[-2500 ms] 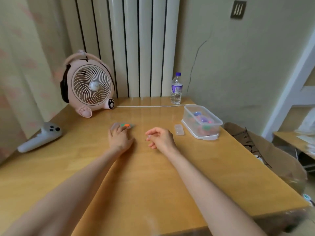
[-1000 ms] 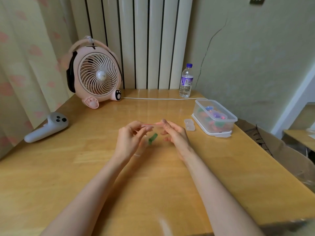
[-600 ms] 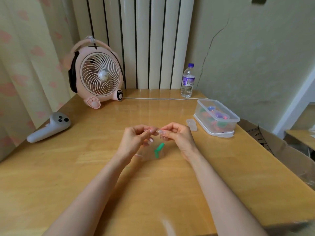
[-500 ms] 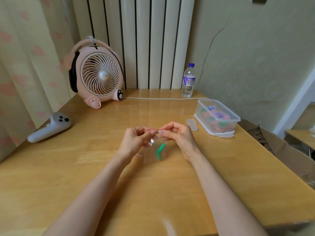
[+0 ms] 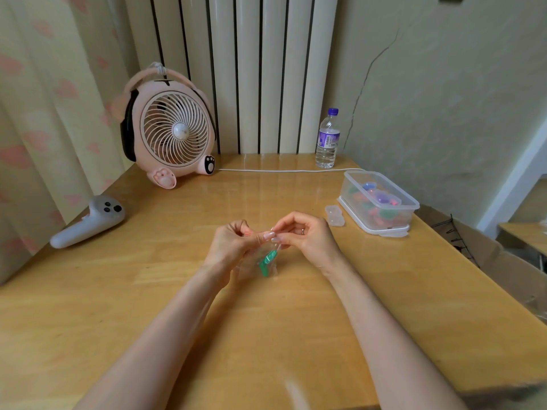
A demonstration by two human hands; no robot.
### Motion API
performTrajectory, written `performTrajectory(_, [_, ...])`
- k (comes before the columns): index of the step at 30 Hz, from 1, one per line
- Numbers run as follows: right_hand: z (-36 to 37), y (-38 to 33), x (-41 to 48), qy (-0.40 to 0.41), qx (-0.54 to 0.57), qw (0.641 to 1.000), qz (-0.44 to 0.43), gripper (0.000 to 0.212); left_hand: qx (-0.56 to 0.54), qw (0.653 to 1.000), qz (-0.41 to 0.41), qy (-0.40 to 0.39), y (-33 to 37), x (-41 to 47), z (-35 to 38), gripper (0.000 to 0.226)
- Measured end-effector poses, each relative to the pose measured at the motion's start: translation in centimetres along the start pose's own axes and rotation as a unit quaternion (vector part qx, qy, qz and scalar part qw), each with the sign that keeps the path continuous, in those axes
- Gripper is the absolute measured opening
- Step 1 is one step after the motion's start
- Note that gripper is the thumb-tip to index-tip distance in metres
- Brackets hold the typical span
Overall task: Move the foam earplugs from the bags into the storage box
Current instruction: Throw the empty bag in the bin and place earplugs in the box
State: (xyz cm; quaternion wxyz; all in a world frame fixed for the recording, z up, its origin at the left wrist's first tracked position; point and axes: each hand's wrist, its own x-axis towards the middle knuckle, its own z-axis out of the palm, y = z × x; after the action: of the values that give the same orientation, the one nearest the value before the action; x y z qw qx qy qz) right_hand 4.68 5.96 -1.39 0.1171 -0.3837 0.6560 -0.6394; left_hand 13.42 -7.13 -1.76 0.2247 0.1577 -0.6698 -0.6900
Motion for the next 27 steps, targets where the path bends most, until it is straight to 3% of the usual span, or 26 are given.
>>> performTrajectory(4, [-0.3, 0.4, 0.1, 0.064, -0.052, 0.996, -0.017, 0.025, 0.023, 0.999, -0.004, -0.039, 0.4, 0.1, -0.4, 0.011])
performTrajectory(8, [-0.8, 0.2, 0.2, 0.069, -0.055, 0.996, -0.010, 0.024, 0.048, 0.997, -0.020, -0.059, 0.3, 0.2, -0.7, 0.006])
performTrajectory(14, [-0.6, -0.3, -0.1, 0.008, 0.020, 0.999, -0.028, 0.015, 0.066, 0.996, -0.043, -0.048, 0.1, 0.2, -0.5, 0.027])
performTrajectory(19, [-0.7, -0.6, -0.2, -0.035, 0.122, 0.992, -0.005, 0.015, 0.069, 0.986, -0.058, -0.140, 0.1, 0.0, -0.6, 0.027])
performTrajectory(23, [-0.7, -0.5, -0.1, -0.018, 0.163, 0.986, 0.017, 0.023, 0.063, 0.978, -0.044, -0.195, 0.0, -0.1, -0.6, 0.027])
performTrajectory(27, [-0.8, -0.6, -0.1, -0.015, 0.170, 0.985, 0.029, 0.016, 0.042, 0.984, -0.025, -0.171, 0.0, 0.0, -0.5, 0.035])
